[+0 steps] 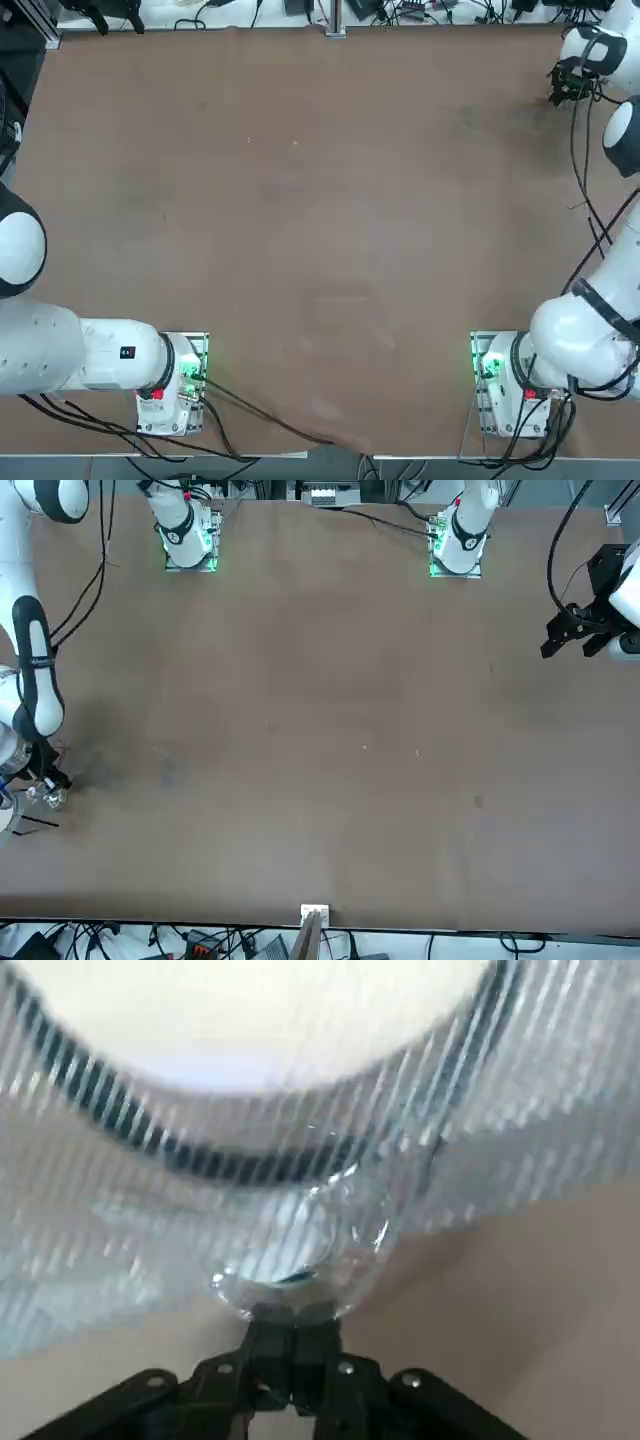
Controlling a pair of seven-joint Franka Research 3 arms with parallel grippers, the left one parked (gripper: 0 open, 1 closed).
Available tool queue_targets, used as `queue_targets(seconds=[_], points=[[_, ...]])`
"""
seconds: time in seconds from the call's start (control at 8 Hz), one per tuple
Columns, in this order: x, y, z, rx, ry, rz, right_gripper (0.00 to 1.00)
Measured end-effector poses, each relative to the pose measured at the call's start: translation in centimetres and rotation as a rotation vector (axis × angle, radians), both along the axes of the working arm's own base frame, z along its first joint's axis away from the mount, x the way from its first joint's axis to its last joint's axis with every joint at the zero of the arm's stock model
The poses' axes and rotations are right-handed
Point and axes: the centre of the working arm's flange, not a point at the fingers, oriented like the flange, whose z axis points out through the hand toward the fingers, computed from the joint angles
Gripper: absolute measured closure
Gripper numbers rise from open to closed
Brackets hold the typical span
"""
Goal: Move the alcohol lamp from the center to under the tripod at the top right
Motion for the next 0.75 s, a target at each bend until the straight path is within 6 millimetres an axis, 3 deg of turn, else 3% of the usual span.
queue_targets(seconds=[0.38, 0.75], points=[[1.3, -2.0, -0.3, -0.031, -0.066, -0.017, 0.96], [1.6, -2.8, -0.9, -0.059, -0.118, -0.021, 0.96]])
